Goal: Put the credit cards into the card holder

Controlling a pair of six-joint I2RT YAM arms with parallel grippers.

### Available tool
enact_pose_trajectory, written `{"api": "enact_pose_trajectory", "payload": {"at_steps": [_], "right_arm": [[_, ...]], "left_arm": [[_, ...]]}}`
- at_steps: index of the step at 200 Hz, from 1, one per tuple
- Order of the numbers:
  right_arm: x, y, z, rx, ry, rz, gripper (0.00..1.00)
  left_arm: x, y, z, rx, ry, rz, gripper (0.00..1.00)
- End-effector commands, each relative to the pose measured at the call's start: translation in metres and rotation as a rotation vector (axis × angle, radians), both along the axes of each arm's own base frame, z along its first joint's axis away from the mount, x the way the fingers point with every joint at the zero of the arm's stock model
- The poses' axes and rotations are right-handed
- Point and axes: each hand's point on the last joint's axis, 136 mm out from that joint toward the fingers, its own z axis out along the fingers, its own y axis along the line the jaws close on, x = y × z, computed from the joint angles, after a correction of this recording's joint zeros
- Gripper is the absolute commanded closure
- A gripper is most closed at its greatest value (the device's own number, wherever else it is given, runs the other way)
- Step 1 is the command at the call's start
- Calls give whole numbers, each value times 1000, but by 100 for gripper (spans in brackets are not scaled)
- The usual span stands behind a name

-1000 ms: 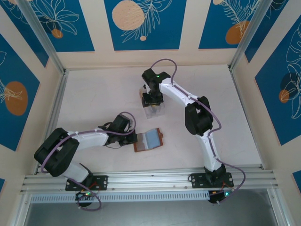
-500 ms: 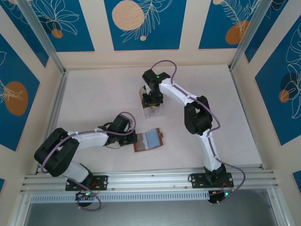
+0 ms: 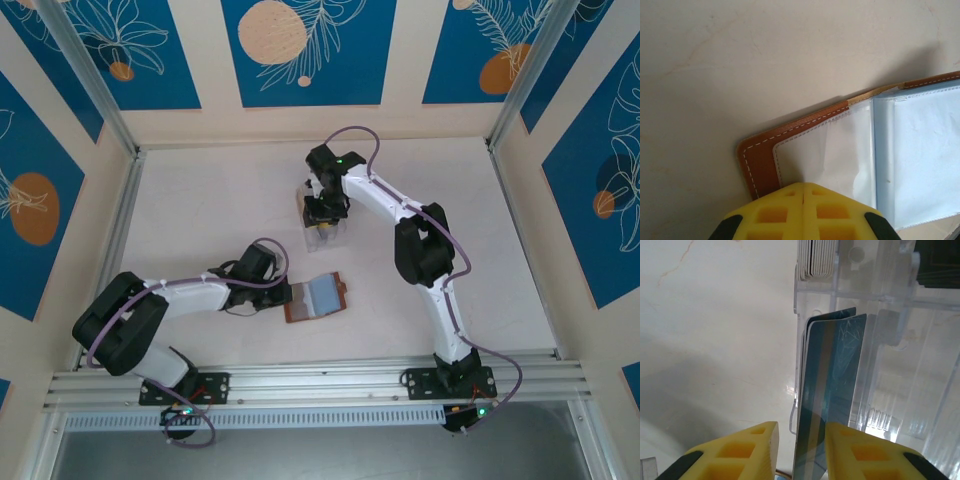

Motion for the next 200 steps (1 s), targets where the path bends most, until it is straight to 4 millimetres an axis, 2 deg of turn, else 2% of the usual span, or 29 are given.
{"api": "enact_pose_trajectory", "payload": {"at_steps": [1,51,157,200], "right_arm": [[-5,4,25,60,-14,15,70],[-4,1,28,58,-17,6,77],[-4,-13,41,13,-58,-11,82],[-1,-22,45,-33,-85,-32,95]], "left_arm": [[-20,18,-24,87,75,9,100],[-20,18,-23,87,74,10,100],[-20,18,-22,89,71,10,100],[-20,18,-21,90,69,6,100]]}}
